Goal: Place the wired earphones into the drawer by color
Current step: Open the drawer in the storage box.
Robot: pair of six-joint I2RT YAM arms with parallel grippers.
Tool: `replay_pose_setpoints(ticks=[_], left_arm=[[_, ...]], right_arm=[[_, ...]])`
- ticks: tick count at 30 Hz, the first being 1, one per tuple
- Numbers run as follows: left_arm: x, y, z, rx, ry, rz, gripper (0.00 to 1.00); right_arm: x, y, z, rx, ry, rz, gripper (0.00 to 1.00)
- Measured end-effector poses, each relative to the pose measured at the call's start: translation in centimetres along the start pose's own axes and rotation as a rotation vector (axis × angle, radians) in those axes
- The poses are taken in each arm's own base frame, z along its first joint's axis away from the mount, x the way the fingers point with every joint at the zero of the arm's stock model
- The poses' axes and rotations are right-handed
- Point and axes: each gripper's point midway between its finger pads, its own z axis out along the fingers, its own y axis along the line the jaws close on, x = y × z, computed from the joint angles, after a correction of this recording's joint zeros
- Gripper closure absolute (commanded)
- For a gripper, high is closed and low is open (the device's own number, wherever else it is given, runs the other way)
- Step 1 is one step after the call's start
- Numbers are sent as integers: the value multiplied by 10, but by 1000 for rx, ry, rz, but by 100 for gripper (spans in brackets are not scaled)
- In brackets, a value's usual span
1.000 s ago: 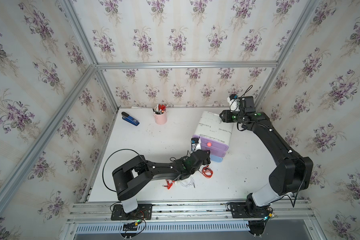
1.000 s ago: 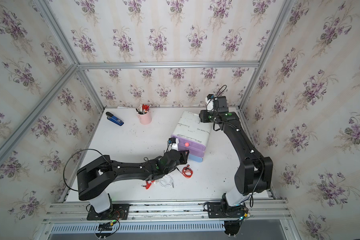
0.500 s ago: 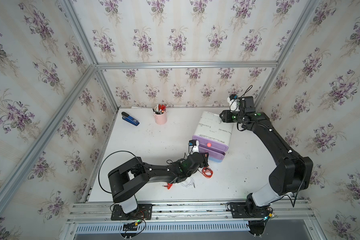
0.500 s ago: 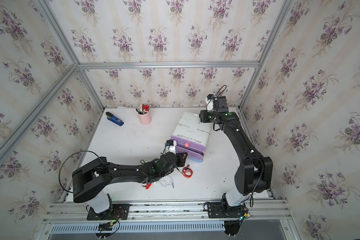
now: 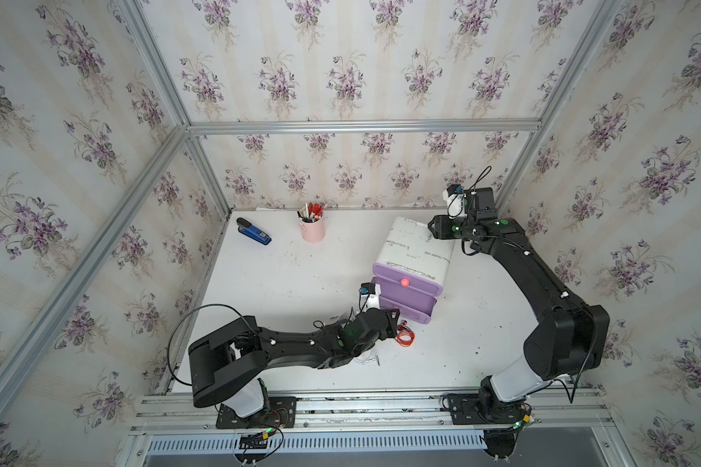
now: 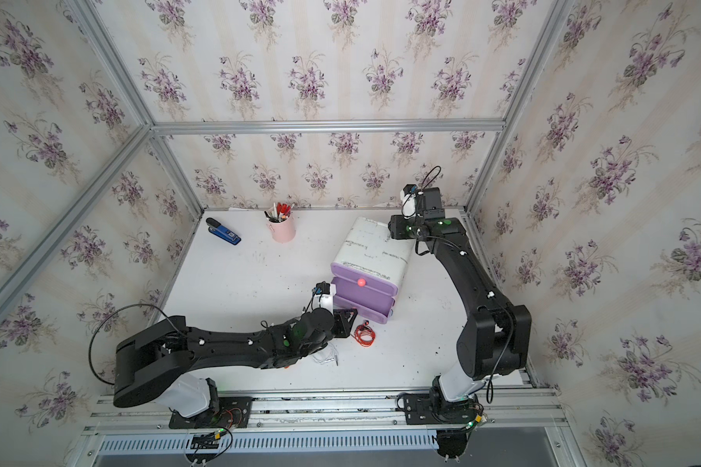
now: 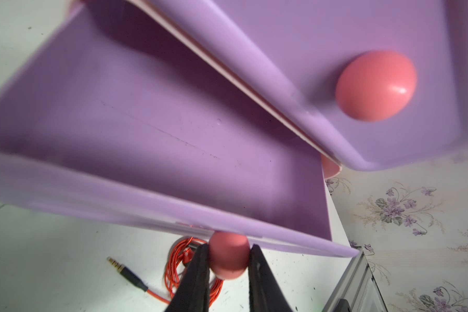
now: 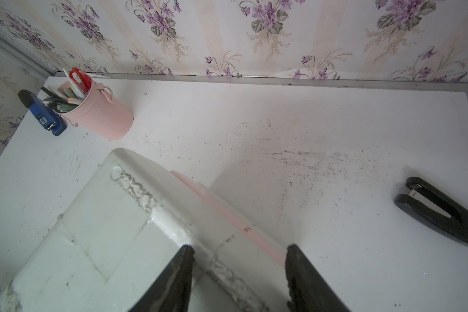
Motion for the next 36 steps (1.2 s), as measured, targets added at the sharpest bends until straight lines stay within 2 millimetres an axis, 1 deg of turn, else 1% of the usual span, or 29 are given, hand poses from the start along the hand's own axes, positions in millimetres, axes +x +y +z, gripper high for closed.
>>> replay_pose_setpoints(ticks=[6,9,14,20,29,30,34,35,36], left_arm=[[12,-1,-15,-5,30,12,82],[17,2,-22,-12,41,15,82],[22,2,-29,-16,51,15,81],[24,3,-33,-26,50,22,81],[26,5,-36,-28,51,22,77],[26,5,-36,-30,52,21,76],[31,10,-37,-38,60,20,63],[31,11,-37,-42,61,15,59],[32,11,-37,-44,63,17,52]], right_arm=[[0,0,0,0,1,1,42],[0,0,0,0,1,0,42],[0,0,0,0,2,1,42],[1,0,0,0,4,1,42],[1,0,0,0,4,1,42],[1,0,0,0,4,2,42],[1,0,1,0,4,1,42],[1,0,1,0,4,1,42],[0,0,1,0,4,3,42]])
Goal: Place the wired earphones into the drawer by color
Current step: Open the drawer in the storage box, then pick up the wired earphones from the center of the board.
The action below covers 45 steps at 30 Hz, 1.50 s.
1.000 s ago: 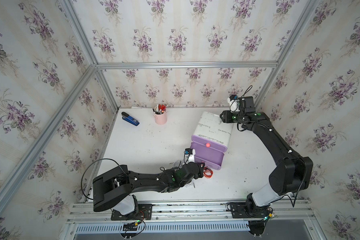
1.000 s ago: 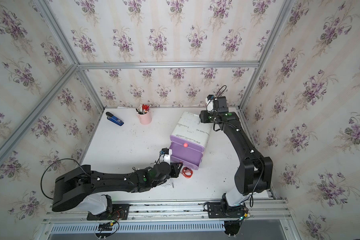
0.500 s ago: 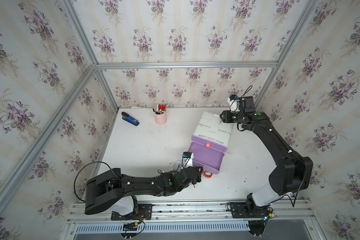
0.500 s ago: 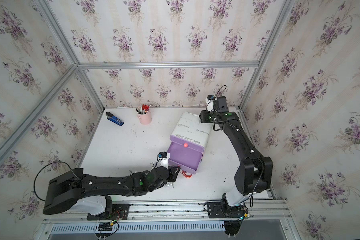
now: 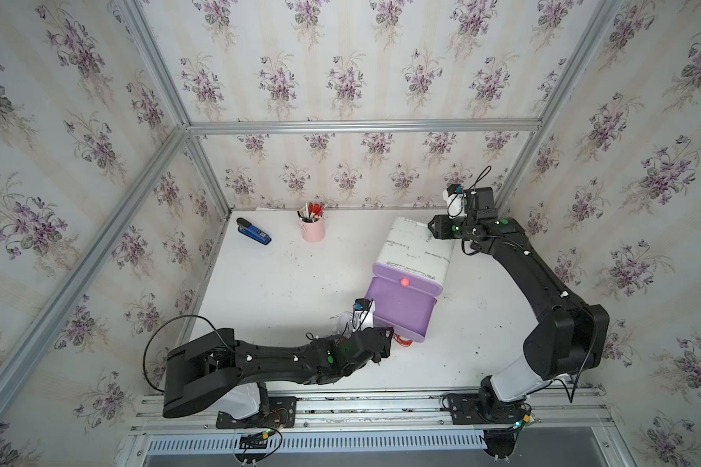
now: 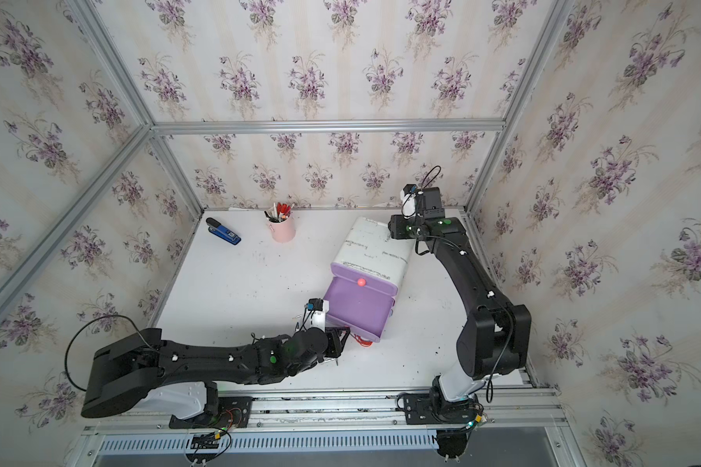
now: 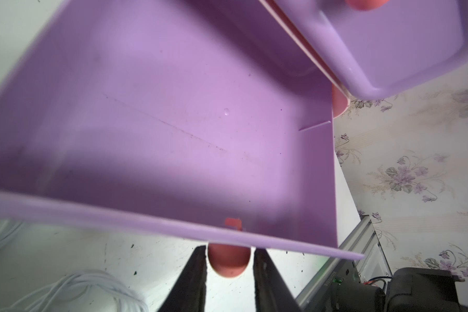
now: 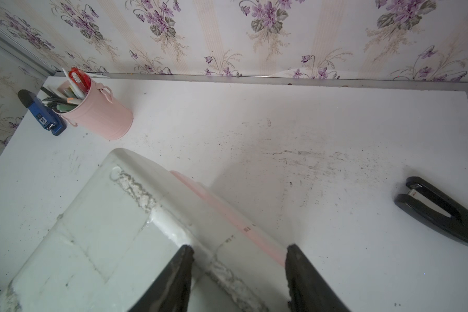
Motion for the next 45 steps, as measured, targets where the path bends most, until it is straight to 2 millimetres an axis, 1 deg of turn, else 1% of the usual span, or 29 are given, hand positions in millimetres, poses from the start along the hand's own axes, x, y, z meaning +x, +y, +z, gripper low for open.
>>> replay_pose_setpoints(ticks=[3,6,9,11,14,16,17,19,21,24,26,28,30,31,32,33,35,37,39,40,43,45], left_arm=[[0,2,-1,-11,1,3,42],[-6,0,-6,-4,-15,-6,36],[-6,0,-8,-6,-13,-4,32],[-7,-1,-12,-5,-11,-6,28],[-8,-2,-24,-2,-6,-6,20],[-8,2,-36,-11,-4,-13,15],[-8,6,-41,-18,-4,-20,14],[-9,17,-56,-48,2,-33,12],[-15,24,-70,-68,-4,-44,9],[-31,32,-98,-110,-18,-67,7],[-47,35,-120,-137,-44,-78,5],[-64,44,-143,-173,-73,-88,5],[-80,60,-158,-237,-92,-96,5],[-86,67,-162,-269,-91,-98,4],[-93,77,-162,-316,-87,-108,4],[-95,87,-161,-362,-61,-118,5],[-92,106,-156,-426,0,-150,5],[-82,117,-152,-427,79,-201,6],[-79,119,-149,-399,117,-250,7],[-78,118,-145,-374,136,-283,7],[-71,113,-134,-301,191,-360,7],[-63,102,-126,-240,246,-412,7]], right_arm=[[0,0,0,0,0,1,42],[0,0,0,0,0,1,42],[-1,0,-1,0,0,1,42],[-1,0,-1,1,3,2,42],[-1,0,-1,3,12,4,42],[-1,0,-3,3,16,5,42],[-1,1,-3,3,19,9,42],[-1,1,-4,1,25,15,42],[-2,2,-6,-2,29,31,42],[-6,6,-12,-16,25,44,42],[-11,10,-23,-27,9,57,42],[-23,15,-39,-41,-30,62,42],[-33,22,-57,-59,-68,69,42],[-37,26,-65,-71,-86,72,42],[-40,30,-73,-80,-100,83,42],[-41,34,-80,-89,-109,80,42],[-37,51,-95,-121,-111,77,42],[-29,72,-108,-171,-109,60,42],[-14,88,-117,-225,-90,57,42],[-5,90,-120,-233,-81,72,42],[20,89,-123,-235,-44,103,42],[37,87,-121,-231,-12,128,42]])
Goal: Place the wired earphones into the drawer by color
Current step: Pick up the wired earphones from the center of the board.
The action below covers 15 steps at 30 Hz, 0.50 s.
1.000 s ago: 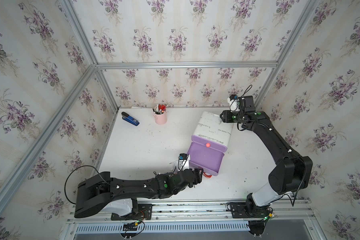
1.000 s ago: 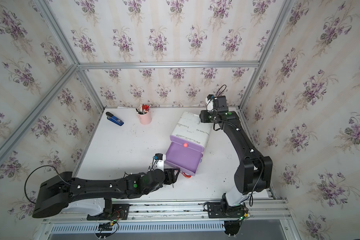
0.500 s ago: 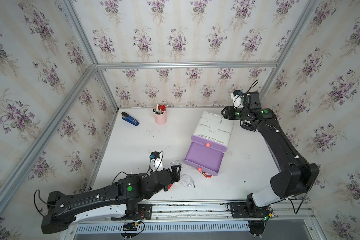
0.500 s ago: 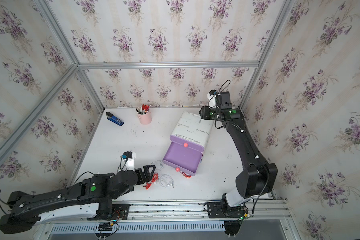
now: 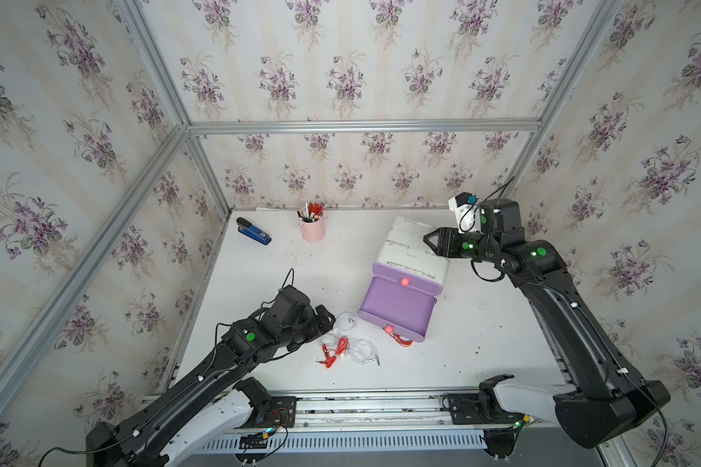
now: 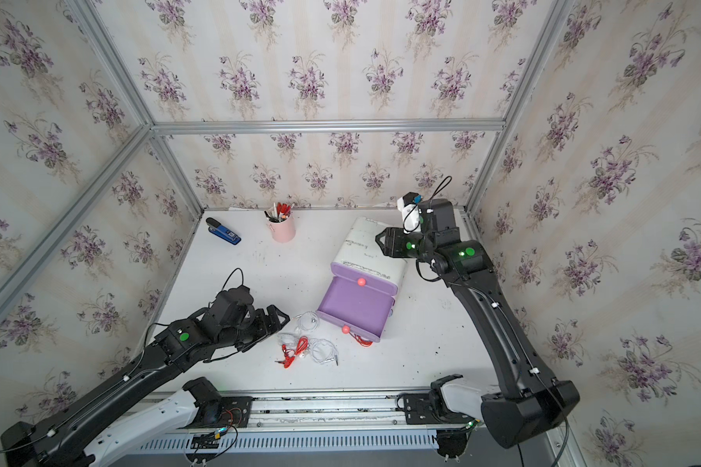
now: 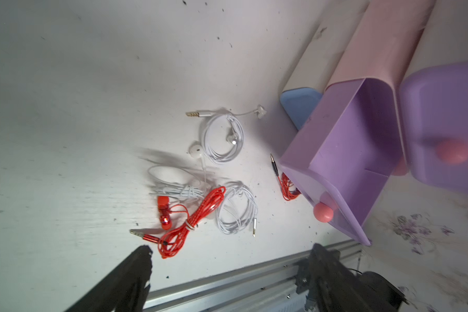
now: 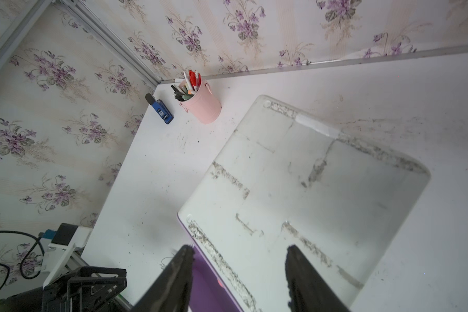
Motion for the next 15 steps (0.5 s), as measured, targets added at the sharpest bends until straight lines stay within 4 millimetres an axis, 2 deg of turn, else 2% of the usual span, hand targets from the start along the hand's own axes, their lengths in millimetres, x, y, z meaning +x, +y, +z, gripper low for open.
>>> replay_pose_setpoints(ticks=[3,7,10,15], left_arm=[[12,-13,8,55,98,-36,9],[22,-15,11,70,157,-80,12],[26,-5,13,57,158,-142,17],[31,27,24,-2,116,-293,25]], right_arm=[[15,-3,3,-2,39,10,42],[14,0,3,-16,38,9,42],[9,2,4,-23,33,4,42],[9,1,8,-21,44,1,42]])
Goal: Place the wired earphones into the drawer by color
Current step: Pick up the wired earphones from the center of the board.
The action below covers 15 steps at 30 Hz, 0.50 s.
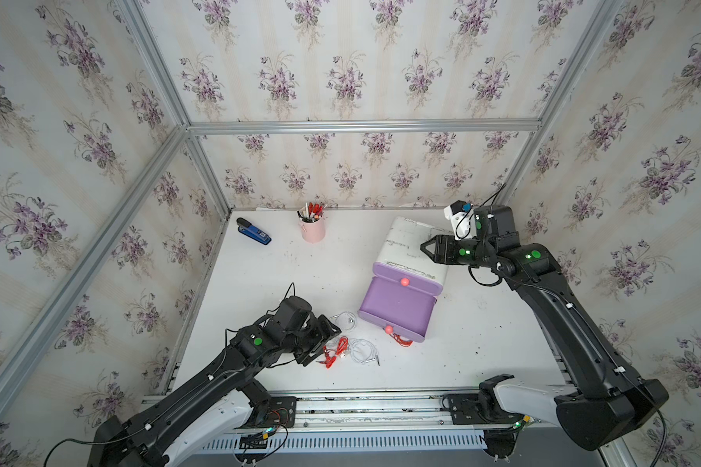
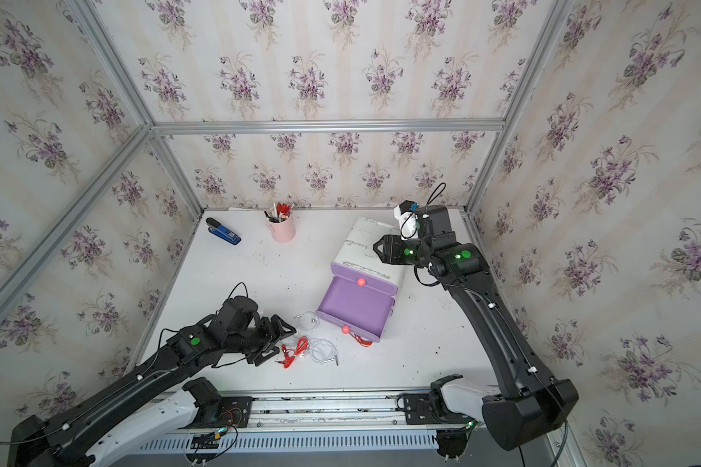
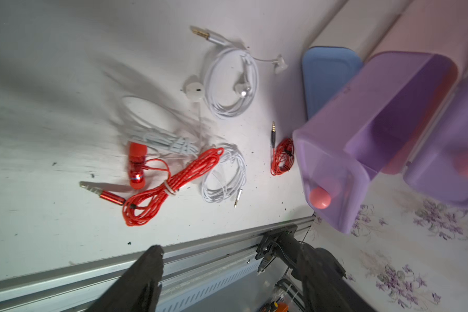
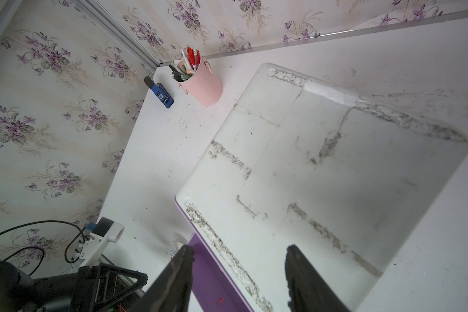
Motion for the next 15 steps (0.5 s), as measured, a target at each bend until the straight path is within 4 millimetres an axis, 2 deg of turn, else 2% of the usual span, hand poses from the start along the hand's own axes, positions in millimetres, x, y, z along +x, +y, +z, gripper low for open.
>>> replay_pose_setpoints(ticks=[5,7,15], left_arm=[[-14,20,8,-13,-104,-116,37],[-21,23,9,-17,-147,-150,38],[-35,10,17,-16,-217,-200,38]], right_arm=[[0,0,1,1,3,-2,42],[0,-1,1,3,3,-8,42],[7,-9,8,30,24,-14,42]])
